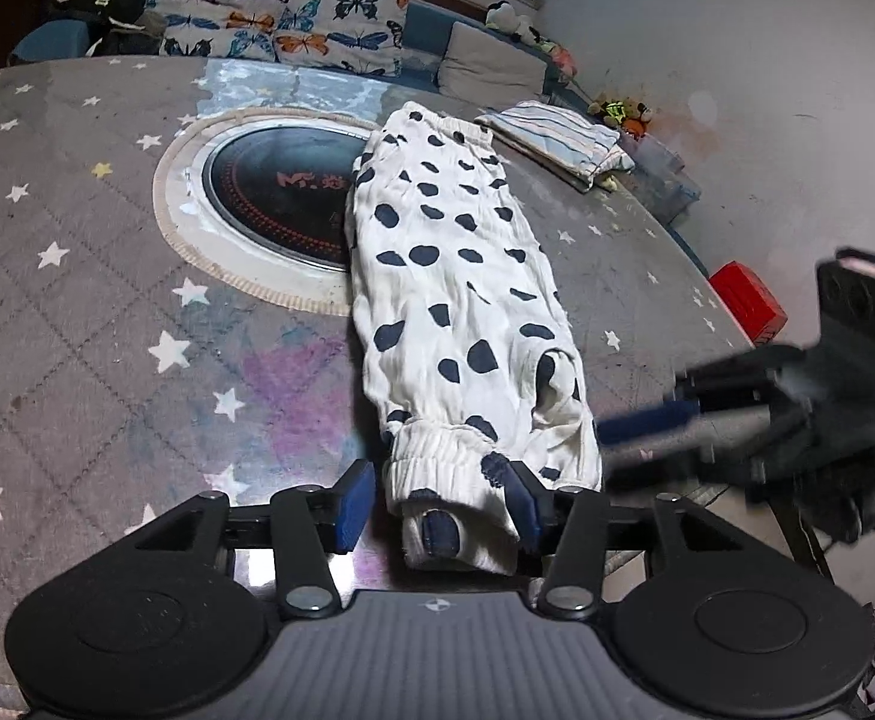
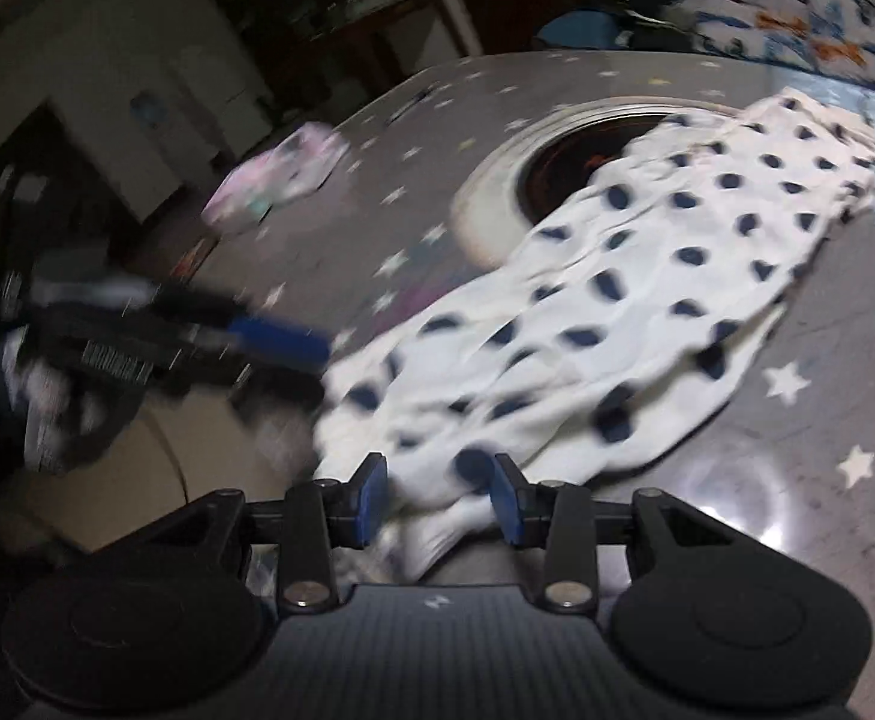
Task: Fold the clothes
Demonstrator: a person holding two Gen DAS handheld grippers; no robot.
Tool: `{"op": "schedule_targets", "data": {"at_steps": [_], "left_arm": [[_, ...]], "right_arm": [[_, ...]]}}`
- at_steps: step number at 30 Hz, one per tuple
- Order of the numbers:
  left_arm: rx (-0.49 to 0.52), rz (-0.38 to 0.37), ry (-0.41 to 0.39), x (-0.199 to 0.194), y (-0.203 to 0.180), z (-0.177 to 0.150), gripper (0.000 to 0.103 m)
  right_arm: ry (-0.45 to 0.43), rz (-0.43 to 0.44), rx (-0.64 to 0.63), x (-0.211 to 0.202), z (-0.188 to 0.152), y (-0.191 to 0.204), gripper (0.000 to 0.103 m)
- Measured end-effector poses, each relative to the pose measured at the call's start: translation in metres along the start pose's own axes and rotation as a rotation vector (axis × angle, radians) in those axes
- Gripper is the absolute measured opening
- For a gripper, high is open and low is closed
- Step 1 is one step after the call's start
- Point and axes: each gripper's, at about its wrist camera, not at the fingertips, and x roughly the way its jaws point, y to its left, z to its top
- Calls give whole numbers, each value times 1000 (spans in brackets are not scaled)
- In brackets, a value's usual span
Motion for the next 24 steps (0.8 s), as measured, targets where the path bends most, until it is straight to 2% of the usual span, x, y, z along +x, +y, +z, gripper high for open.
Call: {"op": "schedule_targets", "data": {"at_steps": [3, 5, 7, 12, 15, 16, 17, 22, 24], "left_arm": [[7, 2, -3, 1, -2, -1, 53], [17, 9, -3, 1, -3, -1, 54], [18, 22, -6, 0, -2, -1, 57], [4, 39, -15, -1, 0, -2, 64], [-5, 49, -18, -2, 2, -3, 68], [-7, 51, -20, -2, 3, -3, 69], [-10, 53, -22, -3, 4, -3, 70], [-3, 50, -29, -6, 3, -1, 74], [5, 44, -36, -7, 2, 1, 74]], "right_arm": [[-7, -95, -162, 4, -9, 26, 39], [-17, -151, -292, 5, -13, 44, 48], [-20, -185, -409, 6, -16, 59, 52], [-8, -281, -742, 26, -32, 95, 53], [13, -350, -893, 41, -45, 106, 43], [21, -365, -911, 45, -47, 107, 26], [24, -375, -910, 45, -46, 107, 14], [-54, -387, -868, 12, -35, 102, 9], [-52, -401, -890, 2, -36, 101, 9]]}}
